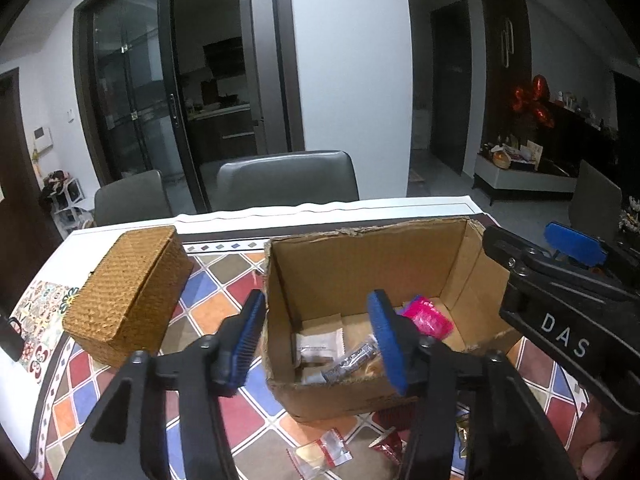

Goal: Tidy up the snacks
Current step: 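Open both tools to drop the stick snack and candy packet into the box, then withdraw both tools from the box toward the remaining candies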

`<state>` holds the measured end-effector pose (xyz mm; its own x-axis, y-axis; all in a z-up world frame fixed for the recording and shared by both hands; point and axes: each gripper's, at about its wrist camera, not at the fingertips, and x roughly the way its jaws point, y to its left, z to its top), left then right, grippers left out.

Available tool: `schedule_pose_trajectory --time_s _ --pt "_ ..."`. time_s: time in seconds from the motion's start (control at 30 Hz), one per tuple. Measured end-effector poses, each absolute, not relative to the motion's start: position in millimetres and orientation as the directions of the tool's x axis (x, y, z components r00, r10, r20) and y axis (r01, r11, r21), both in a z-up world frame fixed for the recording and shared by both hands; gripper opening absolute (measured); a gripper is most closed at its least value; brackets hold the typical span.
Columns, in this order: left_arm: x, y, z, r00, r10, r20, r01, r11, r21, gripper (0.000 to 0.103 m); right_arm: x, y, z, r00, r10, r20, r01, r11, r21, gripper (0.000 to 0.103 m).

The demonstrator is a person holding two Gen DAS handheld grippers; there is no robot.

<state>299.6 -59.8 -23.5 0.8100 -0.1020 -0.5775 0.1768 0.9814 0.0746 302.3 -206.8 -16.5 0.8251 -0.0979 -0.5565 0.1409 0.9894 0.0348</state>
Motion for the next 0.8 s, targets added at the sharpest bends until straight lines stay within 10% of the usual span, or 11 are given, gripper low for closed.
schedule_pose_trajectory --time_s 0.8 --pt "238 -51 5 0.832 -0.108 -0.544 0.186 0.978 0.090 0.061 240 -211 12 0.844 -0.135 -0.520 0.180 0.983 0.036 0.064"
